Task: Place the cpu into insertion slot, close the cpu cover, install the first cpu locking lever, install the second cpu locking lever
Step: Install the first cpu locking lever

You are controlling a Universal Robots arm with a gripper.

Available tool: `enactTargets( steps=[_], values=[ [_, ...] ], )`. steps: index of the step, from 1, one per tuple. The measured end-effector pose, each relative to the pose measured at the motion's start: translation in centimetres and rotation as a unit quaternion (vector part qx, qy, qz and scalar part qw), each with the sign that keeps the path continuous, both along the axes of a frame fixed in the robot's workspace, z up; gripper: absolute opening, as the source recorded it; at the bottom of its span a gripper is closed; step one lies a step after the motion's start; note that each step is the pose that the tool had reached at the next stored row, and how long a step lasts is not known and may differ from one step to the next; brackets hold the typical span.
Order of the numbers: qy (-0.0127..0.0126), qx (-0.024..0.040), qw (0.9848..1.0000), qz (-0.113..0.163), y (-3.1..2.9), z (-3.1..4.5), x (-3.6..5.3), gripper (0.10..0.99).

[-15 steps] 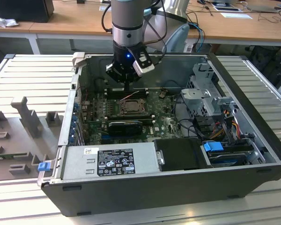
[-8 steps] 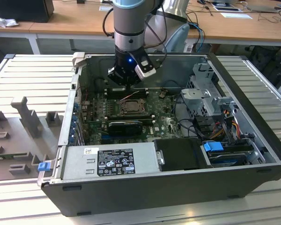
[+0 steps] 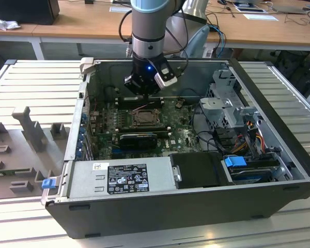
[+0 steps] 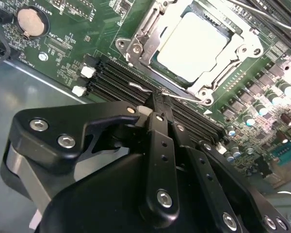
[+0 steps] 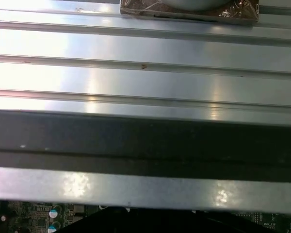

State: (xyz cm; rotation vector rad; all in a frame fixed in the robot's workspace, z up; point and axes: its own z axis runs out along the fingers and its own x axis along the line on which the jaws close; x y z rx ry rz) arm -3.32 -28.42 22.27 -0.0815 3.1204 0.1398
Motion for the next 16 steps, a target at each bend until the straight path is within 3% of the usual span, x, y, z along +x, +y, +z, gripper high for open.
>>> enactTargets(
  steps=[8, 16],
  values=[
    [0.0, 0.0, 1.0, 0.0, 0.02, -0.52, 1.3, 0.106],
    [-0.0001, -0.0001, 1.0, 0.0, 0.02, -1.37, 1.47, 0.106]
  ],
)
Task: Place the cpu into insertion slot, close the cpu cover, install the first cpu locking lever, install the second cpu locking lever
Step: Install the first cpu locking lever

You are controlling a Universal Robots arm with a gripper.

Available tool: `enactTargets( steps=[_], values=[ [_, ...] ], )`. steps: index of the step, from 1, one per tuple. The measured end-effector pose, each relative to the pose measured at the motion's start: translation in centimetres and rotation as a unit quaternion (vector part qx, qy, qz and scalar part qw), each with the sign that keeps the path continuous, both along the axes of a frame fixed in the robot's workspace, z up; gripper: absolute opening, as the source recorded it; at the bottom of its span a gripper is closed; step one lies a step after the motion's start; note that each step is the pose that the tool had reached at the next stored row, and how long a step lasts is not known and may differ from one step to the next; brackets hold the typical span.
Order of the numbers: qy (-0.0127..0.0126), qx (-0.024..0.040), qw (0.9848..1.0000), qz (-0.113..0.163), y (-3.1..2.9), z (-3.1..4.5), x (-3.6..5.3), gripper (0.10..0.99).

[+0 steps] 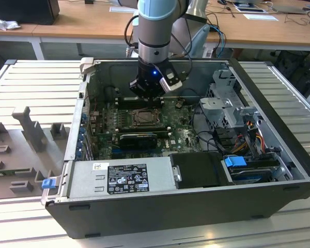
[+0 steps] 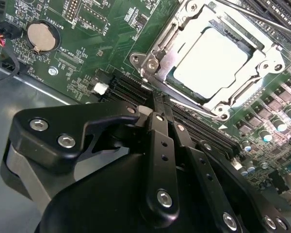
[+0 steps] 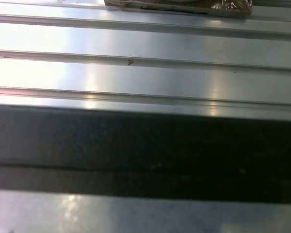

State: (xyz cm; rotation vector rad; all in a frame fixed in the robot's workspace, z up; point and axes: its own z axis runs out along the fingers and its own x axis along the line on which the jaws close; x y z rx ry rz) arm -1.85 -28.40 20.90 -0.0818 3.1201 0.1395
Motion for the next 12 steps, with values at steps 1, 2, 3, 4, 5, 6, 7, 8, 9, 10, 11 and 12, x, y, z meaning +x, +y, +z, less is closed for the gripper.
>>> enactTargets(
  steps=[1, 2, 3, 4, 5, 6, 7, 8, 9, 10, 11, 12],
  values=[
    [0.0, 0.0, 1.0, 0.0, 0.0, -0.08, 0.02, 0.106],
    [0.0, 0.0, 1.0, 0.0, 0.0, -0.14, 0.03, 0.106],
    [0.0, 0.0, 1.0, 0.0, 0.0, -0.21, 0.03, 0.106],
    [0.0, -0.0001, 1.0, 0.0, 0.0, -0.32, 0.03, 0.106],
    [0.0, -0.0003, 1.0, 0.0, 0.0, -0.39, 0.04, 0.106],
    [0.0, -0.0018, 1.0, 0.0, 0.0, -0.41, 0.04, 0.106],
    [0.0001, -0.0022, 1.0, 0.0, -0.01, -0.43, 0.04, 0.106],
    [0.0001, -0.0025, 1.0, 0.0, -0.02, -0.47, 0.03, 0.106],
    [0.0001, -0.0025, 1.0, 0.0, -0.01, -0.52, 0.03, 0.106],
    [0.0001, -0.0025, 1.0, 0.0, -0.02, -0.55, 0.03, 0.106],
    [0.0001, -0.0024, 1.0, 0.0, -0.02, -0.59, 0.03, 0.106],
    [0.0001, -0.0024, 1.0, 0.0, -0.03, -0.64, 0.03, 0.106]
  ],
)
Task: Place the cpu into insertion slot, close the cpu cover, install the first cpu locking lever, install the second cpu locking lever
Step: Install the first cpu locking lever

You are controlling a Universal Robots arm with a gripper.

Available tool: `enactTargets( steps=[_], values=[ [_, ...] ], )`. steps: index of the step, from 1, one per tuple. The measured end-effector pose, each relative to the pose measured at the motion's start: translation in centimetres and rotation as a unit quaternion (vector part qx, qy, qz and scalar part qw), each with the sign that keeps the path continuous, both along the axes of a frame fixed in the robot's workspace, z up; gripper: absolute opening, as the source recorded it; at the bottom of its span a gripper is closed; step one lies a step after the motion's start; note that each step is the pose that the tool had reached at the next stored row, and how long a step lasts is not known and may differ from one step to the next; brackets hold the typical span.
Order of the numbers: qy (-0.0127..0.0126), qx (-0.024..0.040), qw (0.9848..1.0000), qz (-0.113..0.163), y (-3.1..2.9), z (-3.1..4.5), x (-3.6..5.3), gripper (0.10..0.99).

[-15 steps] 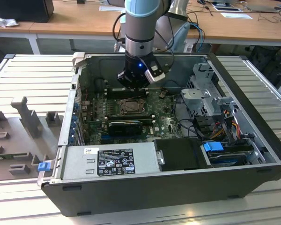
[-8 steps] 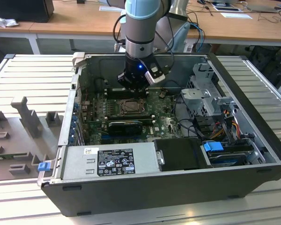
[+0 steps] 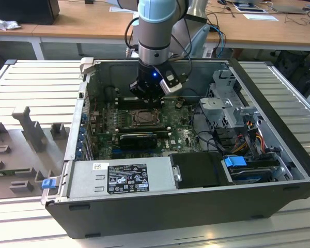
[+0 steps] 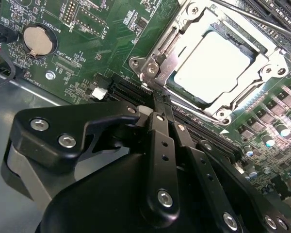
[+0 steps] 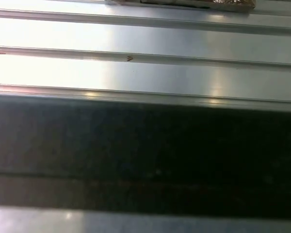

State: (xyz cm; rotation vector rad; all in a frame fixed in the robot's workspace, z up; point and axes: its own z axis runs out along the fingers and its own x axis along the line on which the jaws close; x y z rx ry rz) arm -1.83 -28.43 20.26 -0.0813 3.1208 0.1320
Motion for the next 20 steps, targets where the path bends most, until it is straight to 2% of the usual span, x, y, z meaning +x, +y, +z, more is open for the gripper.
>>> enactTargets(
  steps=[3, 6, 20],
  values=[
    [-0.0001, 0.0001, 1.0, 0.0, -0.05, -0.01, 0.01, 0.106],
    [-0.0002, 0.0003, 1.0, 0.0, -0.05, 0.46, 0.01, 0.106],
    [-0.0001, -0.0023, 1.0, 0.0, -0.15, 0.08, 0.01, 0.106]
  ],
)
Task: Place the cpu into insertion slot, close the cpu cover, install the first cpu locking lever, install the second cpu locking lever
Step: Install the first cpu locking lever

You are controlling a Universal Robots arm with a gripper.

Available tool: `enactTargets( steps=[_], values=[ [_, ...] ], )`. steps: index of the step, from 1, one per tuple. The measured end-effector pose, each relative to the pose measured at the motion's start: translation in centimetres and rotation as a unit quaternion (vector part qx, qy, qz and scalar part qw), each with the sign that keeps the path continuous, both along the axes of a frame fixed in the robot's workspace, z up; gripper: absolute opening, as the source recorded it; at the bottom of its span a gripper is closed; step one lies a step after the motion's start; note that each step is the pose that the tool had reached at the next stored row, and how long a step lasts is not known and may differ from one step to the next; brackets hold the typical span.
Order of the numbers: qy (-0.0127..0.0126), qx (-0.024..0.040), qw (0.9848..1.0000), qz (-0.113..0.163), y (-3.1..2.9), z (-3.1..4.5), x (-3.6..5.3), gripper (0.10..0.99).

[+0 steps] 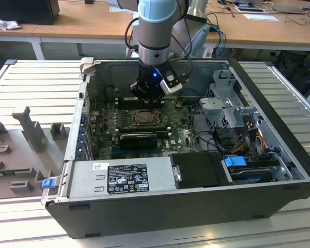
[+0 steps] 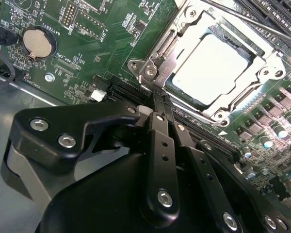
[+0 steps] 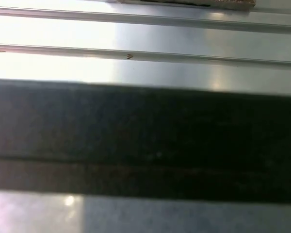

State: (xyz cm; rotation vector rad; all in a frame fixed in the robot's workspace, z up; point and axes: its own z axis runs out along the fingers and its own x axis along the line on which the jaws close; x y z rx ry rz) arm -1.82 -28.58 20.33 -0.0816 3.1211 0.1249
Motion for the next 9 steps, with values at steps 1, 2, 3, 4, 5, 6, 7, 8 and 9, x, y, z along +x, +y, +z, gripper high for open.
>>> enactTargets(
  steps=[1, 2, 3, 4, 5, 6, 7, 8, 9],
  values=[
    [0.0, -0.0003, 1.0, 0.0, -0.02, -0.03, 0.0, 0.106],
    [-0.0003, 0.0004, 1.0, 0.0, 0.0, -0.11, 0.01, 0.106],
    [-0.0002, 0.0002, 1.0, 0.0, -0.01, -0.15, 0.01, 0.106],
    [0.0, -0.0002, 1.0, 0.0, -0.05, -0.21, 0.0, 0.106],
    [0.0001, 0.0, 1.0, 0.0, -0.06, -0.23, 0.0, 0.106],
    [0.0, 0.0032, 1.0, 0.0, -0.06, -0.23, 0.0, 0.106],
    [-0.0001, 0.005, 1.0, 0.0, -0.05, -0.23, 0.0, 0.106],
    [-0.0001, 0.0059, 1.0, 0.0, -0.05, -0.18, 0.0, 0.106],
    [-0.0002, 0.0061, 1.0, 0.0, -0.04, 0.04, 0.0, 0.106]
  ],
)
